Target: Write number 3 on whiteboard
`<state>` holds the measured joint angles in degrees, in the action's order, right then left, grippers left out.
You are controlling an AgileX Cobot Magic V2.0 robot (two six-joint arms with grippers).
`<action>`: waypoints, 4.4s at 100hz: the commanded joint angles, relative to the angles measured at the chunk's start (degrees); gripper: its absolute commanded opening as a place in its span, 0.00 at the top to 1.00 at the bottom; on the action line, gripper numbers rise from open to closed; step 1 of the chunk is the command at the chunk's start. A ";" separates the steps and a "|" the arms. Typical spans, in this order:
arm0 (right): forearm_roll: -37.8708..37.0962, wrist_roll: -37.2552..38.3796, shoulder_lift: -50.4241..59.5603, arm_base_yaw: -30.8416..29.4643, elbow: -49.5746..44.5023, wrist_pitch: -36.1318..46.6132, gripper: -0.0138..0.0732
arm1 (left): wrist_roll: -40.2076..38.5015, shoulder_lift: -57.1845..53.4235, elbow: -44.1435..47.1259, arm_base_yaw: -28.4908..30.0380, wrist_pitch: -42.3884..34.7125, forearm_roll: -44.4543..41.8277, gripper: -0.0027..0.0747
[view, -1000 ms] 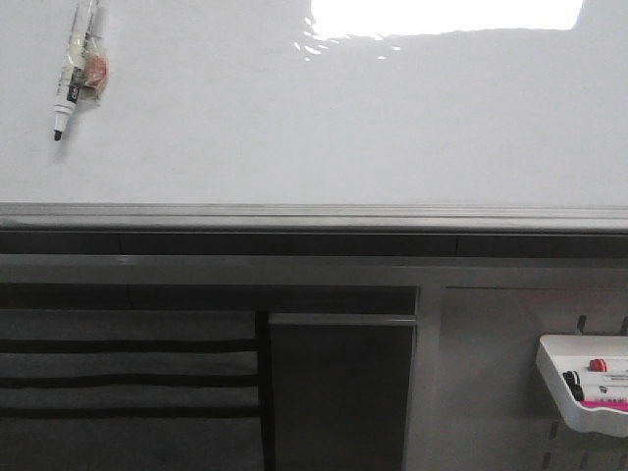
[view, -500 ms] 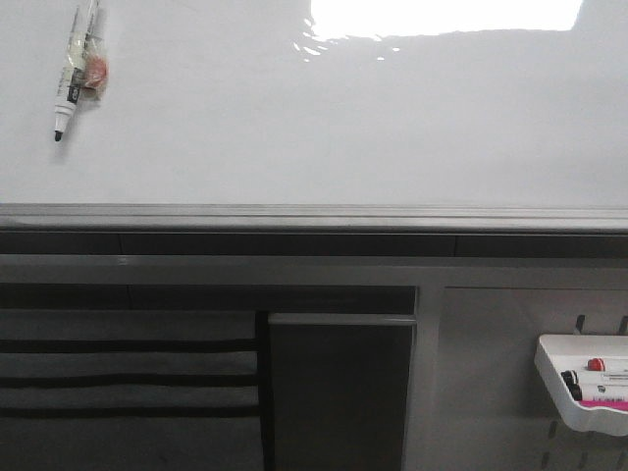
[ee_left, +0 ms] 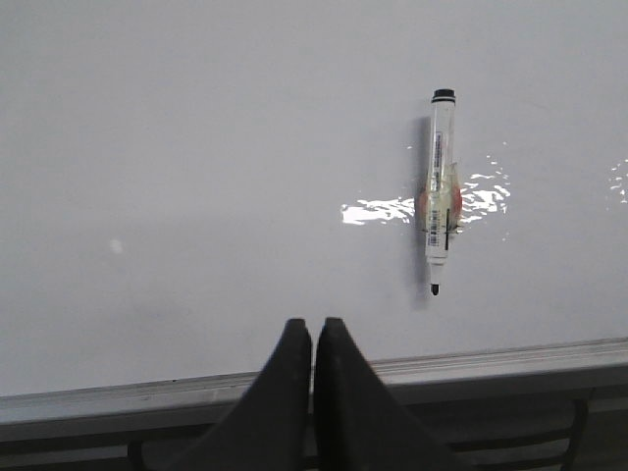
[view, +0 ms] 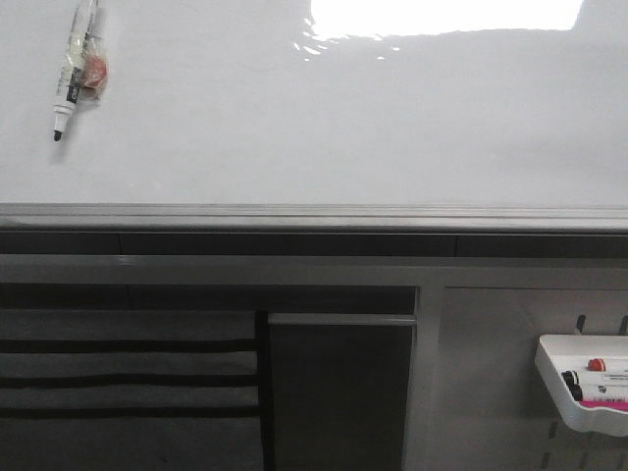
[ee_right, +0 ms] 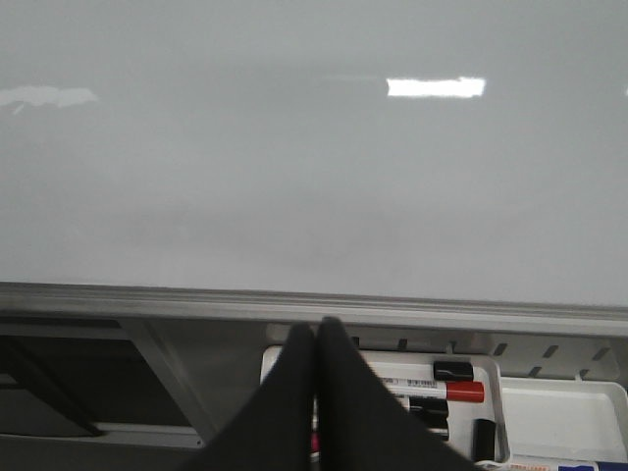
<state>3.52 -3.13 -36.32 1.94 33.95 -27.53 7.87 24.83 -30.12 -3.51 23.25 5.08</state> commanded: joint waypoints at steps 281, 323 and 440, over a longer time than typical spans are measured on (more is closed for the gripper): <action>8.15 -4.56 -18.31 31.19 17.53 -6.58 0.40 | 32.00 36.55 -31.39 -20.24 36.13 15.87 0.99; 36.12 -50.67 -27.25 31.19 29.16 -28.56 0.40 | 44.94 37.10 -31.39 -33.81 33.53 22.36 0.99; 42.52 -73.33 -33.17 42.55 32.18 -16.07 0.45 | 46.83 37.10 -31.39 -35.91 31.50 20.16 0.99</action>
<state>43.33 -75.83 -70.72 44.45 64.12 -45.71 54.66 62.58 -59.59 -39.00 57.40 23.57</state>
